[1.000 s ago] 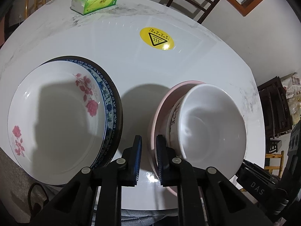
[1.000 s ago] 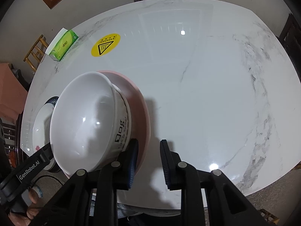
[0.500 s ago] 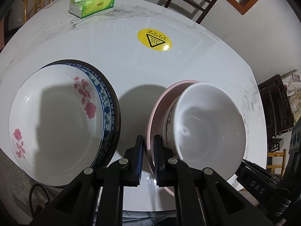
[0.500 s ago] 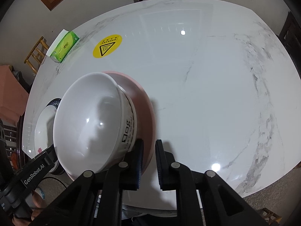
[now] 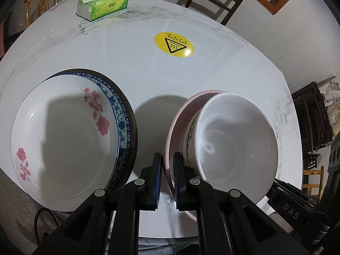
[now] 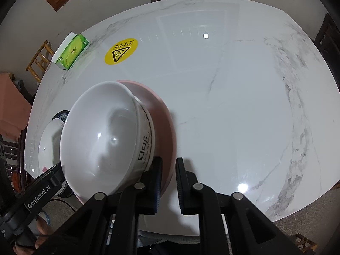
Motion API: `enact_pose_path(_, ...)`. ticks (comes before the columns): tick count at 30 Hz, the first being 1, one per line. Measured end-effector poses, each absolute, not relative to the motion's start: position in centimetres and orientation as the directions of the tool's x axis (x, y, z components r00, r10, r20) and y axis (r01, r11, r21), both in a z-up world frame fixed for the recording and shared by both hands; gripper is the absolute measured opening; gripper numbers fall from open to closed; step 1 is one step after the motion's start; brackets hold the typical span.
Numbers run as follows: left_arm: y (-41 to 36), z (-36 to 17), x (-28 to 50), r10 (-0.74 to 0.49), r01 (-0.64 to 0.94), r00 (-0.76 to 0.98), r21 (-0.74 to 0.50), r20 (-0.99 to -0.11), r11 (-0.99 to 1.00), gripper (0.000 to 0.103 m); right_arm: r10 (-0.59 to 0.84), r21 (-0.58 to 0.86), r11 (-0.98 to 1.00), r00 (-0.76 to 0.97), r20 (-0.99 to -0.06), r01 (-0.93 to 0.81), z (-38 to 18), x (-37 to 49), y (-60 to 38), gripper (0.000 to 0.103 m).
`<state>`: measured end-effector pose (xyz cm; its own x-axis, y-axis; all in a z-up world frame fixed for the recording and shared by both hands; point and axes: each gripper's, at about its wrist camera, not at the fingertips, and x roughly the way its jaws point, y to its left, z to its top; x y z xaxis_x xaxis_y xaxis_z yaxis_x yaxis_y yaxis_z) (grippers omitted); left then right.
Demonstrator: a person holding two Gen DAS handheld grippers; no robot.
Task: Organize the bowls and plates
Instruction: 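Lift the nested pink bowl and carry it over the plate stack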
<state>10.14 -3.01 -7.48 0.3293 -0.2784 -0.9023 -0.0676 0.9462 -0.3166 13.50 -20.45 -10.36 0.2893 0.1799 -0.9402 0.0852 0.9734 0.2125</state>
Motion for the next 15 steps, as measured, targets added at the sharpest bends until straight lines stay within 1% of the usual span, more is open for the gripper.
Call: enact_pose_path(15, -2.46, -6.92, 10.02, -0.271, -0.06, 0.34, -0.308, -0.901, 0.949, 0.006, 0.171, 0.199, 0.978, 0.298, -0.939, 0.067, -9.51, 13.47, -19.91, 0.013)
